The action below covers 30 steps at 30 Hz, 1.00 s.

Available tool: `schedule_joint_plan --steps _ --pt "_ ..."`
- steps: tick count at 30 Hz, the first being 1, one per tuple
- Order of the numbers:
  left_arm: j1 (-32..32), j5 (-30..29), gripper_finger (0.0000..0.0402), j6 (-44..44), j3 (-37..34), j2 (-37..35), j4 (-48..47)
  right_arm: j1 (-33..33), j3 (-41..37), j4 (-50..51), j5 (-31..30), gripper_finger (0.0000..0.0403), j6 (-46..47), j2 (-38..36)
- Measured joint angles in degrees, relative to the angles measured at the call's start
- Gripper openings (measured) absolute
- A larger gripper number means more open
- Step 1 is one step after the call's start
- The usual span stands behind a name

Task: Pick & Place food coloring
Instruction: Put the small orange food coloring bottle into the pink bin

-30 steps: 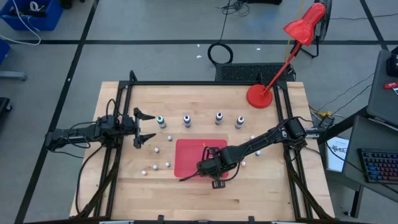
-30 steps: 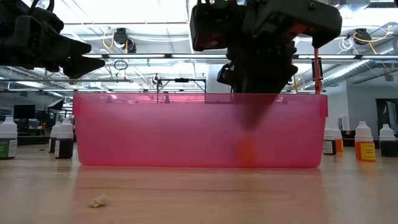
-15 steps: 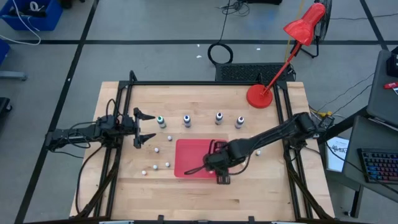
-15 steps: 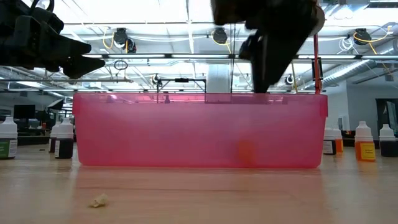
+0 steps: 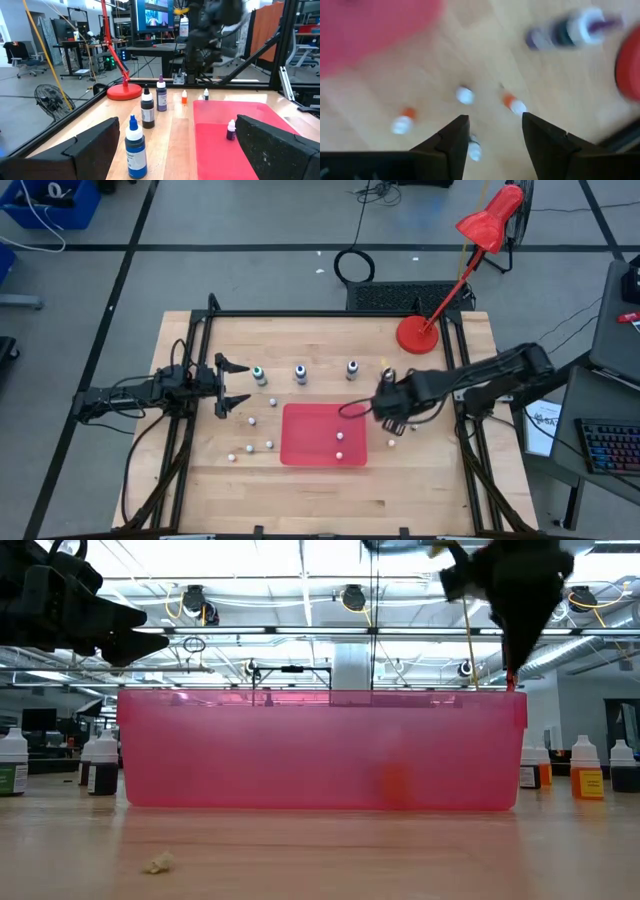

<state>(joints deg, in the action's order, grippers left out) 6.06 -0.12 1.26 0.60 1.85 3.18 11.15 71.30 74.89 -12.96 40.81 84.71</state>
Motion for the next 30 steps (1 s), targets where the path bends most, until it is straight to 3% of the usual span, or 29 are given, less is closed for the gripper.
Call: schedule_joint_plan --steps 6,13,19,30 --pt "0.03 0.01 0.0392 0.0 0.0 0.01 0.0 -5.73 -12.38 -5.3 6.71 0.0194 1.99 -5.49" --pt "0.03 0.01 0.0392 0.0 0.01 0.0 0.0 -8.07 -22.64 -20.45 8.55 0.02 0.0 -7.37" --pt "0.01 0.01 0.0392 0.0 0.0 0.02 0.0 -10.48 -26.37 -26.67 8.51 0.0197 -2.41 -7.32" --pt "-0.02 0.0 0.0392 0.0 0.01 0.0 0.01 -11.89 -26.27 -23.52 10.5 0.0197 -2.64 -7.37"
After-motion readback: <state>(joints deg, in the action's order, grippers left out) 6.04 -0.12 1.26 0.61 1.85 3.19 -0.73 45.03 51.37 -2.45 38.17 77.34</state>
